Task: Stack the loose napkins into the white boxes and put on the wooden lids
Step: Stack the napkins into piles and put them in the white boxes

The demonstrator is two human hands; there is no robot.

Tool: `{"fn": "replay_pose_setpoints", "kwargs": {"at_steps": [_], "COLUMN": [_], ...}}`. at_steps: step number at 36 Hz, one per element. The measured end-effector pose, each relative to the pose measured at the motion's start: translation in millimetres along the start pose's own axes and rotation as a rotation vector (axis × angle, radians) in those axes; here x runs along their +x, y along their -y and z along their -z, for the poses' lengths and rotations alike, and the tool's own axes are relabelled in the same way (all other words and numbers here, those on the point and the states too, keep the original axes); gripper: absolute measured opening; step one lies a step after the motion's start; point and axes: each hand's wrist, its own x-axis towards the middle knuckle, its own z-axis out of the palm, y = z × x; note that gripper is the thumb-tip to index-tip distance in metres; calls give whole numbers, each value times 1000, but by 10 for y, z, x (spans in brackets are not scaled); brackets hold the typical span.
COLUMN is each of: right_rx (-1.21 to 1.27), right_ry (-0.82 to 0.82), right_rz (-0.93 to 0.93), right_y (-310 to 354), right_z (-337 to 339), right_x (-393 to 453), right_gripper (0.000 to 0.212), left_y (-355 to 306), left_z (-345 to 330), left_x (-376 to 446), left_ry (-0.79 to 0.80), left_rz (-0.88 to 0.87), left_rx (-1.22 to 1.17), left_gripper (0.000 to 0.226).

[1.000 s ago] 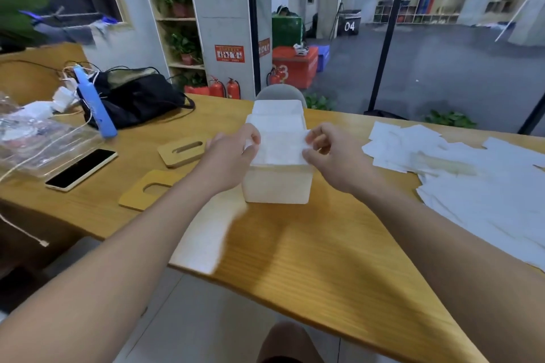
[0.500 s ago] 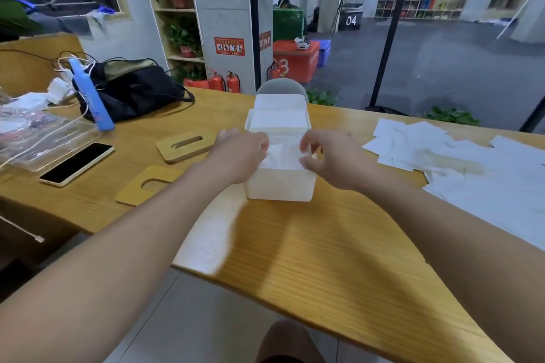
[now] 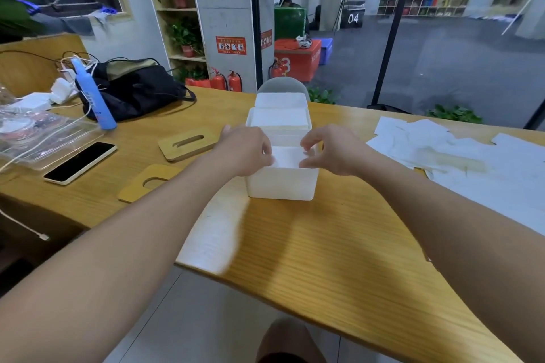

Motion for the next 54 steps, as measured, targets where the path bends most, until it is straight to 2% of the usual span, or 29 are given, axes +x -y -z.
{"fn": "replay_pose_setpoints", "kwargs": {"at_steps": [3,6,10,14,18,23,29,35,43,46,50,54], "right_rx": [53,102,159,204,205,241,205,88,178,146,-55,-50], "right_ry": [-59,-113,-153,-183,-217,-221,-232,-223,-218,-226,-181,-166], "right_rz": [15,53,96,121,73,-37,-177,-99,-76,-54,-49,-41], "right_y": [-20,-67,-161,-363,-720,-1235,-1865,-2079,-2026,-1976,-1965,-2000], "right_z": [32,101,254,388,511,564,378,328,128,68,115,135], "right_x": [-68,-188,-463,-832,-1289,-1975,-2650,-2842,-2717,-2656,-2579,-2519], "right_gripper": [51,46,39,26,24,20,24,30,20,28,56,66], "left_y": [-41,-157,-490,-978,-1471,-2063,-2586,-2774,-2584,-2501,-2462,-2480], "left_z": [51,86,126,87,-64,-385,-899,-1136,-1145,-1179,-1271,-1308], "left_x": [12,-7,-86,-171,-226,-320,-452,-452,-273,-231,-239,-243], "left_ry": [-58,-166,-240,-188,-153,-16,81,74,88,54,-15,-68], "left_rz": [-15,-48,-161,-267,-334,-442,-477,-524,-495,-472,-466,-463], "left_rx": [6,-31,-227,-419,-498,-635,-573,-508,-465,-477,-497,-485], "left_gripper": [21,22,19,15,13,11,29,36,28,25,24,22]}}
